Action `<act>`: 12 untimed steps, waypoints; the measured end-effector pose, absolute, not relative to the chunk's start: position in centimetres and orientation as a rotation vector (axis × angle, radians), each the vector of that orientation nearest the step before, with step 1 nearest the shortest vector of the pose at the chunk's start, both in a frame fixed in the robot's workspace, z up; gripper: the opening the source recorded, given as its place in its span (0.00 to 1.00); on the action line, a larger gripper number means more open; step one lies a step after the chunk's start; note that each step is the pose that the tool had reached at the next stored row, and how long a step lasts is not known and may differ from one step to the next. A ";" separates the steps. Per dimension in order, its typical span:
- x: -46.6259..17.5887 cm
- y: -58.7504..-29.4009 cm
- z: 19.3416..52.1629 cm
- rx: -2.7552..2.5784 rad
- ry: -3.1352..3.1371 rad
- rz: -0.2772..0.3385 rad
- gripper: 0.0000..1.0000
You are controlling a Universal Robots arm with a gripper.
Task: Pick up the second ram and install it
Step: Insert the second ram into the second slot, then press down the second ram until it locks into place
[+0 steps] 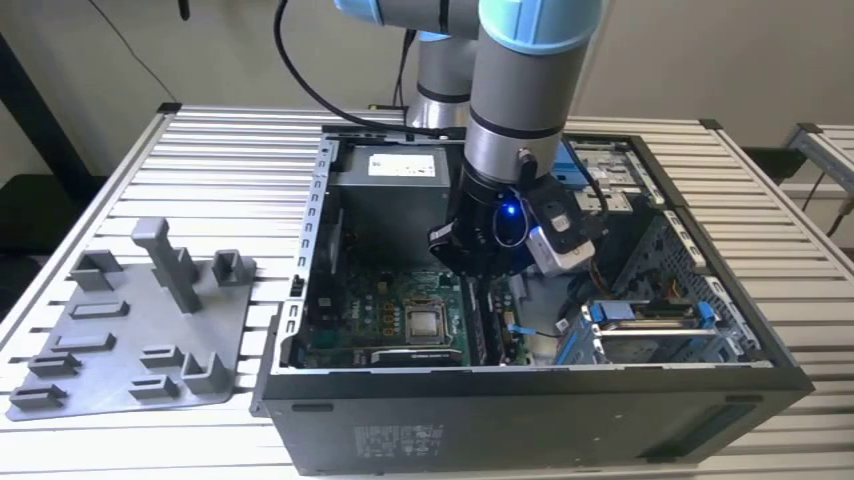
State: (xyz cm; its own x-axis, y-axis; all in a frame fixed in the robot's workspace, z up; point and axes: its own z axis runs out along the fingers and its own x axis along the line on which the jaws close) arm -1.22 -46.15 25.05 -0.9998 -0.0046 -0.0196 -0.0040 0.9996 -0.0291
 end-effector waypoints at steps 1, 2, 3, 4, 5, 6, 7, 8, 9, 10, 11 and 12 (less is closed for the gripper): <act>-1.2 -46.1 25.0 -0.007 3.121 -0.046 0.11; -1.2 -46.1 25.1 -0.007 3.122 -0.047 0.11; -1.2 -46.1 25.1 -0.007 3.121 -0.048 0.11; -1.2 -46.1 25.0 -0.007 3.121 -0.048 0.11; -1.2 -46.1 25.1 -0.007 3.121 -0.049 0.11; -1.2 -46.1 25.1 -0.007 3.121 -0.050 0.11; -1.2 -46.2 25.0 -0.007 3.121 -0.050 0.11; -1.2 -46.1 25.1 -0.007 3.121 -0.051 0.11; -1.2 -46.1 25.1 -0.007 3.121 -0.052 0.11; -1.2 -46.1 25.1 -0.007 3.121 -0.053 0.11; -1.2 -46.1 25.1 -0.007 3.121 -0.053 0.11; -1.2 -46.1 25.1 -0.007 3.121 -0.054 0.11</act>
